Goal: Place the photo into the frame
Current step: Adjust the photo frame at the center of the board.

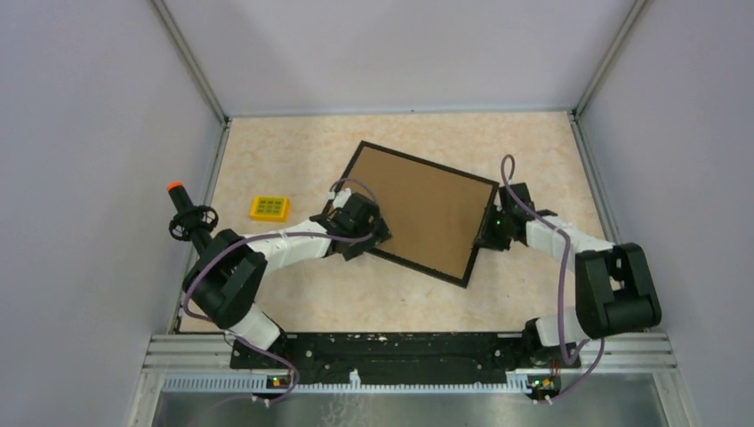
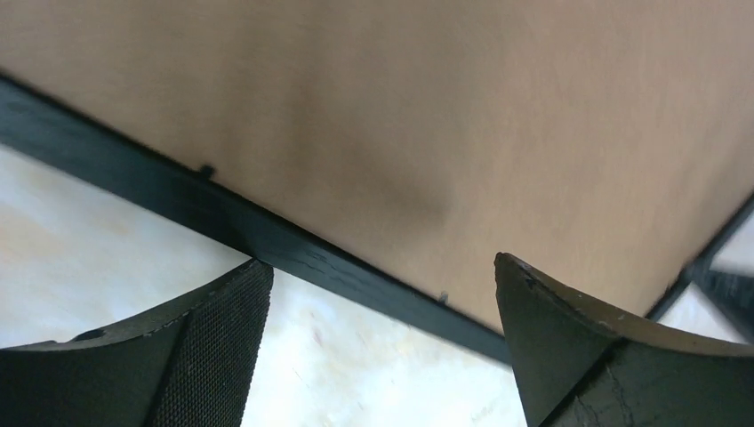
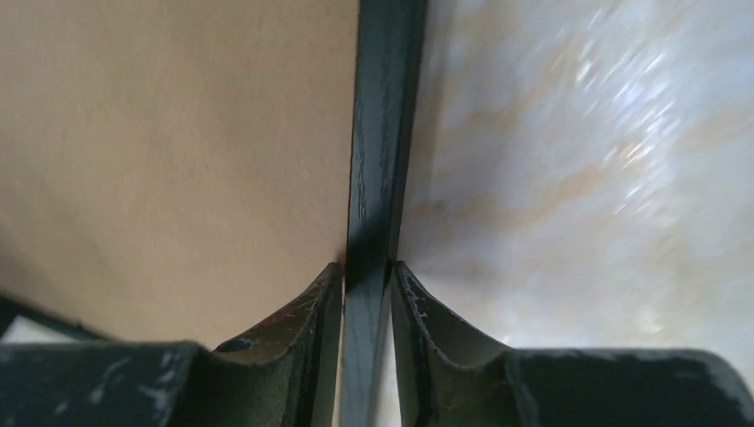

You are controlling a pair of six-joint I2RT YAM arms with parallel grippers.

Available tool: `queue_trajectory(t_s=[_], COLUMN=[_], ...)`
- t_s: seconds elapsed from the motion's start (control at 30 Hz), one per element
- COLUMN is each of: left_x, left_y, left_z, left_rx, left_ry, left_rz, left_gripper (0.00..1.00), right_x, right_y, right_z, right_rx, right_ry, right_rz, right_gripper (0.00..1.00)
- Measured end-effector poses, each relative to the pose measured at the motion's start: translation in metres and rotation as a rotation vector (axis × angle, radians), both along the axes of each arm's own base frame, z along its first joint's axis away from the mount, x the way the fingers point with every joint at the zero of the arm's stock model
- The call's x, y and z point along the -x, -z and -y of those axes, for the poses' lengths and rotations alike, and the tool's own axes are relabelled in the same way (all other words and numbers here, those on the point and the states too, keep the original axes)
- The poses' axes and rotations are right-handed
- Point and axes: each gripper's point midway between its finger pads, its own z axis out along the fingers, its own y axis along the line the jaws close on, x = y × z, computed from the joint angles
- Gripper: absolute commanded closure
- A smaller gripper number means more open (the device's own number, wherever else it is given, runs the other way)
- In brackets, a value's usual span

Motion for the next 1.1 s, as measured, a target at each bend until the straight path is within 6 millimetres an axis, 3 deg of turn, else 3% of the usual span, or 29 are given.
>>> queue_trajectory(t_s=[0.13,0.3,0.37,0.43,0.53,0.63,0.7,0.77,0.83,0.93,1.07,1.1], left_x=[-0.046,-0.094,-0.099,-0.095,-0.076,-0.049,-0.036,-0.027,-0.022,-0.011,-0.004,-0.004], left_y=[0.0,0.0,-0.002,-0.004,-0.007,-0.021,-0.034,-0.043,-0.045,-0.03,-0.015,-0.014], left_z=[-0.04,-0.072,-0.071,-0.065,-0.063,-0.068,-0.07,-0.069,-0.065,-0.062,-0.059,-0.058], left_rx=[-0.056,-0.121,-0.114,-0.099,-0.065,-0.038,-0.011,0.018,0.051,0.073,0.083,0.087], left_ry=[-0.042,0.013,0.065,0.127,0.196,0.238,0.254,0.267,0.287,0.314,0.339,0.343], left_rz=[0.044,0.071,0.09,0.106,0.13,0.174,0.217,0.252,0.278,0.251,0.215,0.216], left_gripper=[0.02,0.02,0.01,0.01,0.01,0.01,0.01,0.01,0.01,0.01,0.01,0.01], right_x=[0.041,0.121,0.152,0.157,0.133,0.08,0.038,-0.006,-0.038,-0.07,-0.062,-0.062], right_y=[0.002,-0.001,-0.004,-0.009,-0.033,-0.078,-0.099,-0.105,-0.096,-0.061,-0.012,-0.015], right_z=[-0.035,-0.122,-0.145,-0.149,-0.146,-0.14,-0.117,-0.082,-0.051,-0.018,0.001,0.0], right_rx=[-0.139,-0.286,-0.32,-0.311,-0.252,-0.265,-0.267,-0.229,-0.183,-0.153,-0.15,-0.16], right_ry=[-0.051,-0.303,-0.39,-0.402,-0.385,-0.347,-0.267,-0.163,-0.08,-0.004,0.032,0.025], right_rz=[-0.026,-0.085,-0.127,-0.135,-0.059,0.096,0.179,0.23,0.229,0.16,0.04,0.056], right_gripper=[0.74,0.65,0.5,0.32,0.23,0.21,0.17,0.16,0.18,0.19,0.25,0.29])
